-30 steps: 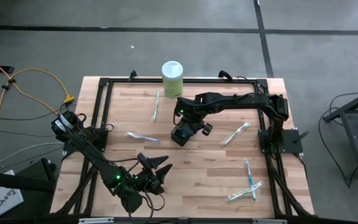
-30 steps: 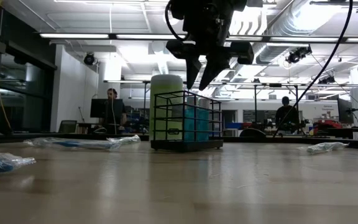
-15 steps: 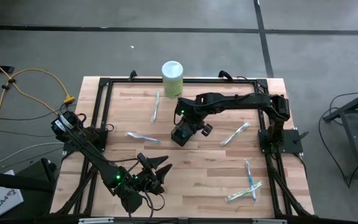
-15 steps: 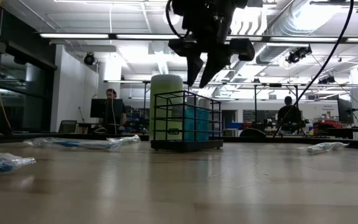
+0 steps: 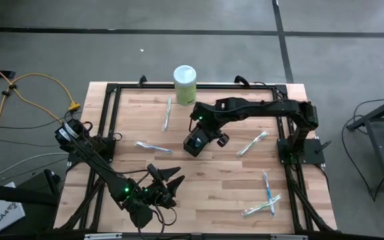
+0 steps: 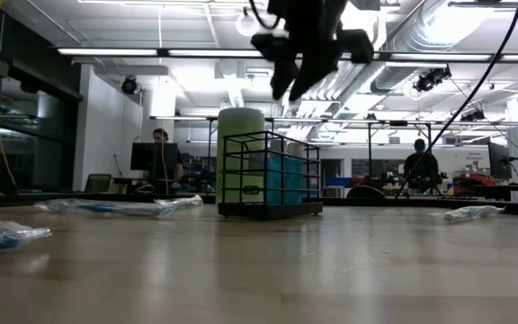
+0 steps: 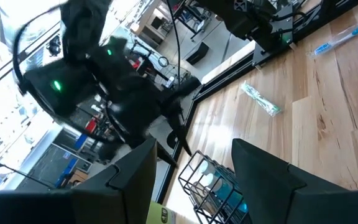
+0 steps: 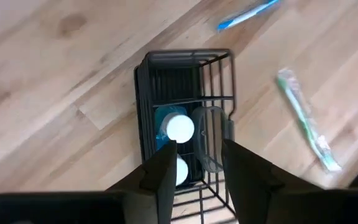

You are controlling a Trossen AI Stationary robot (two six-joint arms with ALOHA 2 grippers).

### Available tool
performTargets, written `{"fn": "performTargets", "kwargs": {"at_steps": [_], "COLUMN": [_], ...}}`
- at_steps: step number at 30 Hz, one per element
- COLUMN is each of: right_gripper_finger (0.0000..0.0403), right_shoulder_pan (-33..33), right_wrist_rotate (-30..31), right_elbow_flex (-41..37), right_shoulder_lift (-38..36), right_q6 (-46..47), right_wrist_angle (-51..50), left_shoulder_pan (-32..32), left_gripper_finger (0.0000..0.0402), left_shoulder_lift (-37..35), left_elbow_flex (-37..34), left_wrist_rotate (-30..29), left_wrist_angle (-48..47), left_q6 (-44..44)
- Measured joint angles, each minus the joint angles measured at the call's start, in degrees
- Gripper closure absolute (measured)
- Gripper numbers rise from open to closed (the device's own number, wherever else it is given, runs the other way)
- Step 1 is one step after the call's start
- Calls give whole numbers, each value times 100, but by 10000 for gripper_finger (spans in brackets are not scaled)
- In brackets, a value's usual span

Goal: Pick & Place toothbrushing station
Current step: Put the top right green toothbrush into the right section of the black wire organizer

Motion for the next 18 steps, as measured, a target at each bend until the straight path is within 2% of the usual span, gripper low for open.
{"fn": "performTargets", "kwargs": {"at_steps": [6, 14, 18], "right_gripper_finger": [284, 284, 284], "right_shoulder_pan": [33, -241, -377], "right_wrist_rotate": [371, 130, 107], "right_elbow_flex": [4, 4, 2], "right_shoulder_lift": [-444, -886, -931], "right_q6": [1657, 4046, 4746], "right_wrist_angle": [-363, -1427, -1695], "left_shoulder_pan": [81, 531, 616], "left_gripper_finger": [201, 201, 201], "left_shoulder_lift": [0, 0, 0], "left_elbow_flex": [0, 0, 0], "left_wrist_rotate": [-13, -103, -355], "left_wrist_angle": [2, 23, 35], "left_q6": [-131, -84, 393]}}
